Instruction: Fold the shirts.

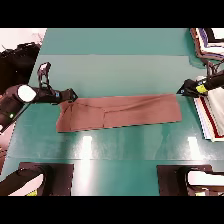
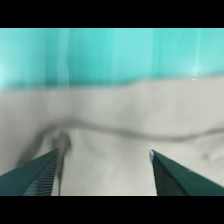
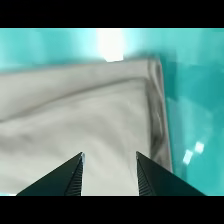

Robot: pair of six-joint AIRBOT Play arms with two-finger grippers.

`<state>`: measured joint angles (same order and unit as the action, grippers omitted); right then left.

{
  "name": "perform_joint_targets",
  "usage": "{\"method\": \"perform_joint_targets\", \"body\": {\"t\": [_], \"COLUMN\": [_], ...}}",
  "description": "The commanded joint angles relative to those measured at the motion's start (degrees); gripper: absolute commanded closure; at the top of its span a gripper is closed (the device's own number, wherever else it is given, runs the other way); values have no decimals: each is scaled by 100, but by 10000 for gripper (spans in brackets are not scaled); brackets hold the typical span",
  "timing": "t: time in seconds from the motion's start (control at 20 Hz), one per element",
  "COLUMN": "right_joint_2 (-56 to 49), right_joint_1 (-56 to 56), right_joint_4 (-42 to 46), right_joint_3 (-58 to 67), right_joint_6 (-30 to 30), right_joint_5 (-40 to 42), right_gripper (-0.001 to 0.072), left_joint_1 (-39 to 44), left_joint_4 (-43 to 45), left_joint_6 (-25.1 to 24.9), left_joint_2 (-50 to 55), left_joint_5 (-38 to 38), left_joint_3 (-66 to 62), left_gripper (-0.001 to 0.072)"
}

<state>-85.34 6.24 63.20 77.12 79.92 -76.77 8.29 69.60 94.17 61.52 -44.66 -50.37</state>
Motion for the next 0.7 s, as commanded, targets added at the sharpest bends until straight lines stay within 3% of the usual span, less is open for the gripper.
{"method": "perform_joint_targets", "body": {"t": [0.0,0.05,0.1,0.15,0.2,0.25,0.4,0.6,0.65], "right_joint_2": [-409,-404,-404,-404,-404,-404,-586,-1064,-1113], "right_joint_1": [367,533,702,883,1038,1193,1379,1080,964], "right_joint_4": [-704,-702,-708,-708,-713,-739,-1104,-1471,-1545], "right_joint_3": [361,280,142,-74,-306,-579,-1172,-1325,-1325], "right_joint_6": [-603,-713,-748,-756,-765,-896,-1386,-1510,-1574], "right_joint_5": [-400,-562,-660,-680,-656,-568,-459,-409,-358], "right_gripper": [321,320,266,106,74,74,78,96,174], "left_joint_1": [0,0,0,0,0,0,7,7,7], "left_joint_4": [28,-4,-66,-153,-236,-321,-680,-1318,-1486], "left_joint_6": [-11,-9,-11,-13,-15,-15,-15,-192,-345], "left_joint_2": [120,114,116,116,116,116,138,385,470], "left_joint_5": [-125,-341,-518,-616,-691,-688,-678,-673,-654], "left_joint_3": [-426,-525,-581,-581,-573,-564,-562,-564,-564], "left_gripper": [43,51,231,440,613,683,683,683,683]}}
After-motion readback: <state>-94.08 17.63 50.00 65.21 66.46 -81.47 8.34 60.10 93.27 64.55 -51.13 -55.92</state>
